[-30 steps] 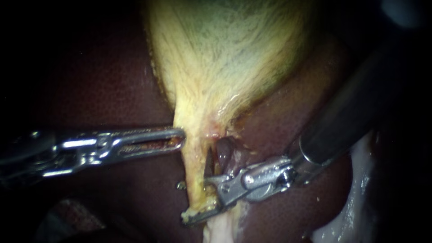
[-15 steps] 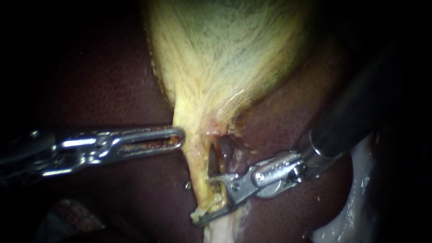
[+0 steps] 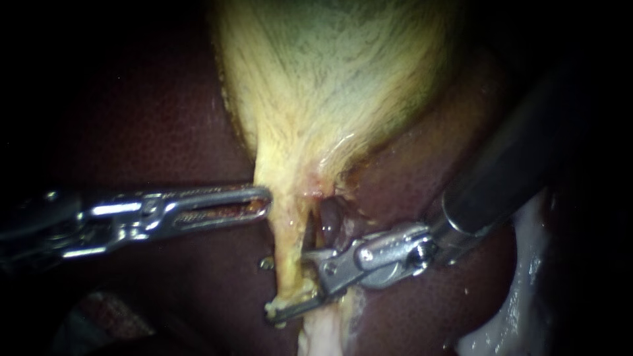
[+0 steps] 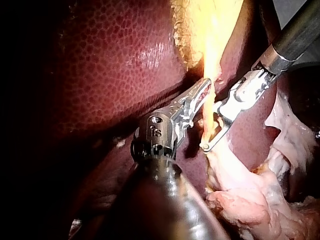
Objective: Going back second clip left tube
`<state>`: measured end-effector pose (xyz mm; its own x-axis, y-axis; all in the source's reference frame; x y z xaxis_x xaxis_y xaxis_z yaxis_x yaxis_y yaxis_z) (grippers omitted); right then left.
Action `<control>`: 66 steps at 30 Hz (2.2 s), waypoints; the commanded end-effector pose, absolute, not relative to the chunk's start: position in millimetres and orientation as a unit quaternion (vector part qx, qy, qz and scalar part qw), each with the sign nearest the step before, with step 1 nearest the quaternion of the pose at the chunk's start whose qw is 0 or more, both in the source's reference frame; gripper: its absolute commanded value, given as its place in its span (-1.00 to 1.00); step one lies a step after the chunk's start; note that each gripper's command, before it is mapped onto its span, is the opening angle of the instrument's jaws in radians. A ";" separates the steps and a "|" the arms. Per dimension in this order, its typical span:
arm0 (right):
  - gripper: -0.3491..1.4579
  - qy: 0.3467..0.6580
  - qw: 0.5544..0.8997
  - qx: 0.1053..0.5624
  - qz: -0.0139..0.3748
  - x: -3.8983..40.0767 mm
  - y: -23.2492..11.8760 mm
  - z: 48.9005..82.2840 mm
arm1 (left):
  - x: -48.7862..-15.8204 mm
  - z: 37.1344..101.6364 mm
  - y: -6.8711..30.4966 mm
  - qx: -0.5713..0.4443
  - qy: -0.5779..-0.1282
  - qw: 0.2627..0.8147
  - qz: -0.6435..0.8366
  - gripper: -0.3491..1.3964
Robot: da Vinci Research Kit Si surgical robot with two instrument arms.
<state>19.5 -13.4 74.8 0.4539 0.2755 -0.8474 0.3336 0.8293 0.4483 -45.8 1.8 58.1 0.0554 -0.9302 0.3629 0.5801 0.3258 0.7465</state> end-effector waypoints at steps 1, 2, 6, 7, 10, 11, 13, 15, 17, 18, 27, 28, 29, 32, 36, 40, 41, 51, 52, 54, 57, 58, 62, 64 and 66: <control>0.05 0.522 0.801 0.292 -0.019 19.3 -13.3 74.9 | -45.9 58.1 1.8 0.207 -0.422 0.696 -0.543 -1.00; 0.05 0.522 0.801 0.292 -0.019 19.3 -13.3 74.9 | -45.9 58.1 1.8 0.207 -0.422 0.696 -0.543 -1.00; 0.05 0.522 0.801 0.292 -0.020 18.9 -13.4 74.9 | -45.8 58.1 1.8 0.207 -0.422 0.696 -0.543 -1.00; 0.05 0.522 0.801 0.292 -0.020 18.8 -13.4 74.9 | -45.8 58.1 1.8 0.207 -0.422 0.696 -0.543 -1.00; 0.05 0.527 0.801 0.281 -0.037 18.7 -13.4 74.9 | -45.8 58.1 1.8 0.207 -0.422 0.696 -0.543 -1.00; 0.05 0.528 0.801 0.278 -0.042 18.7 -13.4 75.0 | -45.8 58.1 1.8 0.207 -0.422 0.696 -0.543 -1.00; 0.05 0.531 0.801 0.272 -0.053 18.7 -13.6 75.1 | -45.8 58.1 1.8 0.207 -0.422 0.696 -0.543 -1.00; 0.05 0.532 0.801 0.268 -0.058 18.8 -13.8 75.2 | -45.8 58.1 1.8 0.207 -0.422 0.696 -0.543 -1.00; 0.05 0.534 0.801 0.259 -0.071 19.0 -14.0 75.4 | -45.9 58.1 1.8 0.207 -0.422 0.696 -0.543 -1.00; 0.05 0.536 0.801 0.254 -0.078 19.0 -14.1 75.5 | -45.9 58.1 1.8 0.207 -0.422 0.696 -0.543 -1.00; 0.05 0.528 0.802 0.274 -0.047 19.2 -14.5 75.5 | -45.9 58.1 1.8 0.207 -0.422 0.696 -0.543 -1.00; 0.05 0.525 0.802 0.282 -0.034 19.4 -14.5 75.4 | -45.9 58.1 1.8 0.207 -0.422 0.696 -0.543 -1.00; 0.05 0.522 0.802 0.290 -0.022 19.5 -14.5 75.3 | -45.9 58.1 1.8 0.207 -0.422 0.696 -0.543 -1.00; 0.05 0.508 0.800 0.319 0.025 19.8 -14.6 74.9 | -45.9 58.1 1.8 0.207 -0.422 0.696 -0.543 -1.00; 0.05 0.499 0.792 0.344 0.068 19.8 -14.5 74.5 | -45.9 58.1 1.8 0.207 -0.422 0.696 -0.543 -1.00; 0.05 0.496 0.787 0.356 0.087 19.7 -13.9 74.1 | -45.9 58.1 1.8 0.207 -0.422 0.696 -0.543 -1.00; 0.05 0.495 0.785 0.360 0.093 19.6 -13.7 73.8 | -45.9 58.1 1.8 0.207 -0.422 0.696 -0.543 -1.00; 0.03 0.504 0.774 0.370 0.100 18.3 -11.5 71.9 | -45.8 58.1 1.8 0.207 -0.422 0.696 -0.543 -1.00; 0.02 0.504 0.774 0.369 0.100 18.3 -11.6 72.0 | -45.8 58.1 1.8 0.207 -0.422 0.696 -0.543 -1.00; 0.02 0.504 0.774 0.369 0.099 18.3 -11.8 72.2 | -45.9 58.1 1.8 0.207 -0.422 0.696 -0.543 -1.00; 0.02 0.504 0.774 0.369 0.099 18.2 -11.8 72.4 | -45.9 58.1 1.8 0.207 -0.422 0.696 -0.543 -1.00; 0.02 0.504 0.774 0.369 0.099 18.2 -11.8 72.4 | -45.9 58.1 1.8 0.207 -0.422 0.696 -0.543 -1.00; 0.01 0.504 0.774 0.369 0.099 17.9 -11.8 72.3 | -45.8 58.1 1.8 0.207 -0.422 0.696 -0.543 -1.00; 0.00 0.504 0.774 0.369 0.098 17.9 -11.8 72.3 | -45.8 58.1 1.8 0.207 -0.422 0.696 -0.543 -1.00; -0.01 0.504 0.774 0.369 0.098 17.9 -11.8 72.4 | -45.8 58.1 1.8 0.207 -0.422 0.696 -0.543 -1.00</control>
